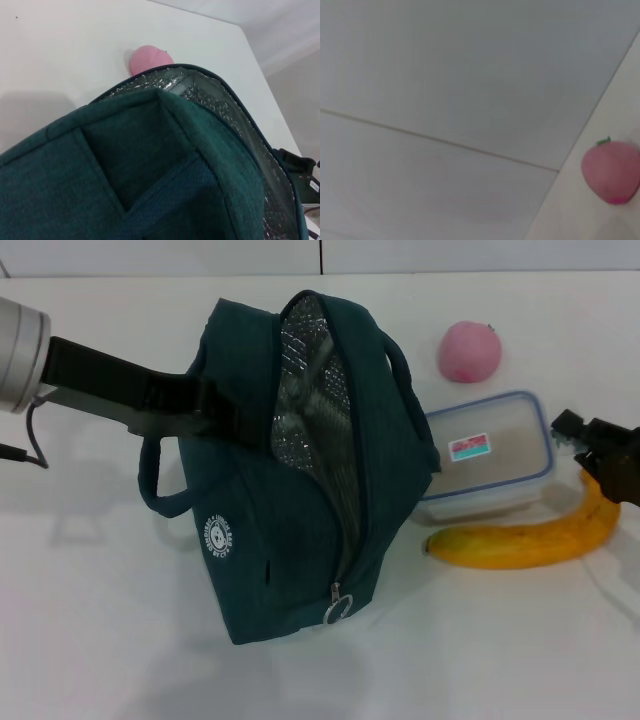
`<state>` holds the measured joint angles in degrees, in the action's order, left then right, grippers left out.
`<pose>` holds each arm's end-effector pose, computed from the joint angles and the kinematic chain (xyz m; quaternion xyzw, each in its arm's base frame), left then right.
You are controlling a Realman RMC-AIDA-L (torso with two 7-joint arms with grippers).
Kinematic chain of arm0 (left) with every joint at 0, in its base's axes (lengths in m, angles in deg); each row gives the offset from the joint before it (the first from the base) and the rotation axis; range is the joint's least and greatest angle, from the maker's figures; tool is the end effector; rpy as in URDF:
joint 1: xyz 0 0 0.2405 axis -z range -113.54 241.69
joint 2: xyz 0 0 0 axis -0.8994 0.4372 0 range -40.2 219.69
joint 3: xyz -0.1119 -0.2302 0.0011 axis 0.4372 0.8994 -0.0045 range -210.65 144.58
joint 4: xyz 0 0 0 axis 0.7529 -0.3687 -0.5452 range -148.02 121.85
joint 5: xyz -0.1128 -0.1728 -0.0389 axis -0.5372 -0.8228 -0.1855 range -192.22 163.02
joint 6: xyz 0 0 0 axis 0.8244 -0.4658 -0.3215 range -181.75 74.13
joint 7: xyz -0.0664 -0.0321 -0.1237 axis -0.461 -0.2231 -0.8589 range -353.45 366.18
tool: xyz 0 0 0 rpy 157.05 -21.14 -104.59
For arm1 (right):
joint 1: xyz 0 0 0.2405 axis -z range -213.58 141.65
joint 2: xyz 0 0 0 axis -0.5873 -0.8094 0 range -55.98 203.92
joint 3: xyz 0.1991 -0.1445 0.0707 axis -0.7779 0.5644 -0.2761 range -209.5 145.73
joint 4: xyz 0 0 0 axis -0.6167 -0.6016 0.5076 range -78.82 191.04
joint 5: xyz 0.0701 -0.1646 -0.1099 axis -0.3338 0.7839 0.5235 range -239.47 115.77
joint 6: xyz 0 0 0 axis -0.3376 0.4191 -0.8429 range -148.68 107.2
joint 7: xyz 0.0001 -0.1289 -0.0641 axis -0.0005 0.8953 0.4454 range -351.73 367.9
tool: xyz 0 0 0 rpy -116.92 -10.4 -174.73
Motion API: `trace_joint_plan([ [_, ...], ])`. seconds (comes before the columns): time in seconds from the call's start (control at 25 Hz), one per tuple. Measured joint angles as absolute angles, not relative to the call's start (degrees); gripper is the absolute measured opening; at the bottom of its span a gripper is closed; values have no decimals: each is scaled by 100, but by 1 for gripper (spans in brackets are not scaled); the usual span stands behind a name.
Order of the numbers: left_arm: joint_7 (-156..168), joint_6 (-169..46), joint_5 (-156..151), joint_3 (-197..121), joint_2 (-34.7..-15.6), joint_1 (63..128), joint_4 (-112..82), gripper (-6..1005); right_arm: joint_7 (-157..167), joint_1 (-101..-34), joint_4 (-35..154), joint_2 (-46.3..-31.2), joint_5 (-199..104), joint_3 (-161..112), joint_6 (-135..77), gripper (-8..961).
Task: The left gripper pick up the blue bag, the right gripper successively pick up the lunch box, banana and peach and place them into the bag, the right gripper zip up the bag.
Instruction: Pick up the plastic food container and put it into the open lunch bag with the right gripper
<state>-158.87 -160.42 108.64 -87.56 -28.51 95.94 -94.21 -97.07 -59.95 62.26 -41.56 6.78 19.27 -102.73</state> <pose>-0.1632 0.3291 0.0681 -0.8223 -0.5626 -0.0758 0.0385 0.3151 0.2964 -0.0160 -0.5883 0.6275 0.5000 0.1010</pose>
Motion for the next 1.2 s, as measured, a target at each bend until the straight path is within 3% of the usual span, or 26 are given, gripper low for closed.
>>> trace_joint_plan([
  [1.2, -15808, -16095, 10563, -8779, -2876, 9435, -9584, 41, -10651, -5698, 5824, -4142, -710, 1824, -11543, 97],
])
